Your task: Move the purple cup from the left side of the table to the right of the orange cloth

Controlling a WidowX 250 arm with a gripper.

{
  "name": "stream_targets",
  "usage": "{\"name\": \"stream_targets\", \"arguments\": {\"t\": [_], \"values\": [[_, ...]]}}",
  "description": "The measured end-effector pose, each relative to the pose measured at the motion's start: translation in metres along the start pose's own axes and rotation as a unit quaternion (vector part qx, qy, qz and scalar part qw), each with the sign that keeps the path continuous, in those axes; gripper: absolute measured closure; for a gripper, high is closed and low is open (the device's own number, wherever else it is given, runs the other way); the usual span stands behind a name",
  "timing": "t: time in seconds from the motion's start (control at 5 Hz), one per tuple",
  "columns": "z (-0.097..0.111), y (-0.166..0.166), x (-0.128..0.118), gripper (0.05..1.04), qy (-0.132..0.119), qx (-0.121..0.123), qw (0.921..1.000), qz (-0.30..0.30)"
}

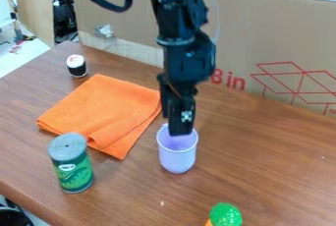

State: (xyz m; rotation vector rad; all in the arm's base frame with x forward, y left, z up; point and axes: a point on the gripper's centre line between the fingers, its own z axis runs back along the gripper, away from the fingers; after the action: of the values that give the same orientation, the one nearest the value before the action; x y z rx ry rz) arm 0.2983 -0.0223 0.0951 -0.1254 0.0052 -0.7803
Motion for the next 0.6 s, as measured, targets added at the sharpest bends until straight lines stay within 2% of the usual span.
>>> {"name": "stream_targets", "arguments": {"t": [0.2,0.4,0.6], "values": [[0.029,0.017,-0.018,0.072,-0.055,0.015,0.9979,0.030],[0.041,0.046,-0.060,0.076,-0.101,0.009,0.9906,0.092],[0.050,0.074,-0.092,0.076,-0.055,0.036,0.9823,0.175]]}}
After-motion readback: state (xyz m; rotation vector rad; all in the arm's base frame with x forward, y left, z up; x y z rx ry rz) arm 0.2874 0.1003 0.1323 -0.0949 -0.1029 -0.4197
